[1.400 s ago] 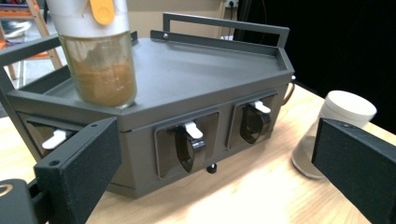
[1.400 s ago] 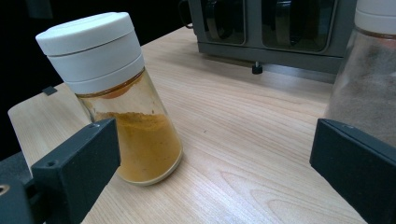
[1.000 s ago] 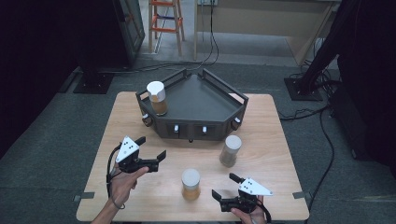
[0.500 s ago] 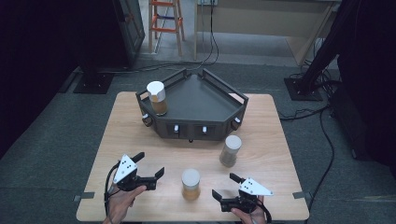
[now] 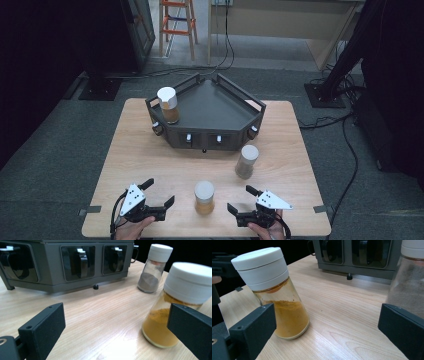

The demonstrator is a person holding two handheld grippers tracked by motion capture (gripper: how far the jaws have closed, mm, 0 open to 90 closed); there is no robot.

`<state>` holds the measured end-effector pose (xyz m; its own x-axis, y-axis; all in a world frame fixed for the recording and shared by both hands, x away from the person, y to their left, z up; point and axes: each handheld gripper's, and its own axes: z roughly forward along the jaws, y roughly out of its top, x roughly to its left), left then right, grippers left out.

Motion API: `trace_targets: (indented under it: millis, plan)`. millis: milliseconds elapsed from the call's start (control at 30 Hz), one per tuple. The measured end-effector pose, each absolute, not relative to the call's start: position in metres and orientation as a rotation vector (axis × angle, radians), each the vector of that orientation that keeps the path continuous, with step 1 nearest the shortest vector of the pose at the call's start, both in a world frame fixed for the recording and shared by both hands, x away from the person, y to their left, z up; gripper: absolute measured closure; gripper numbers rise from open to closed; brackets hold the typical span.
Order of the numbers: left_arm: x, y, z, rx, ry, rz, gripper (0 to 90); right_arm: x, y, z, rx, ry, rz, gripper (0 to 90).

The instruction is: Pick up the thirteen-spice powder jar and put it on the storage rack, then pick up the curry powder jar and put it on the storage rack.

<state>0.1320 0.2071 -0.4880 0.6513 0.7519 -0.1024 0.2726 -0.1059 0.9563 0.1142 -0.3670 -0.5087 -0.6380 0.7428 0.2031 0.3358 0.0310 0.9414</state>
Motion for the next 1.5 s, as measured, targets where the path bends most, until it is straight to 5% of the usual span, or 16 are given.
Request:
trace_targets:
  millis: [1500]
  plan:
    - [0.115,0.213,-0.513,1.680,0.857,0.471,1.6,0.111,-0.363,-0.507,1.051,1.995,1.653,1.7]
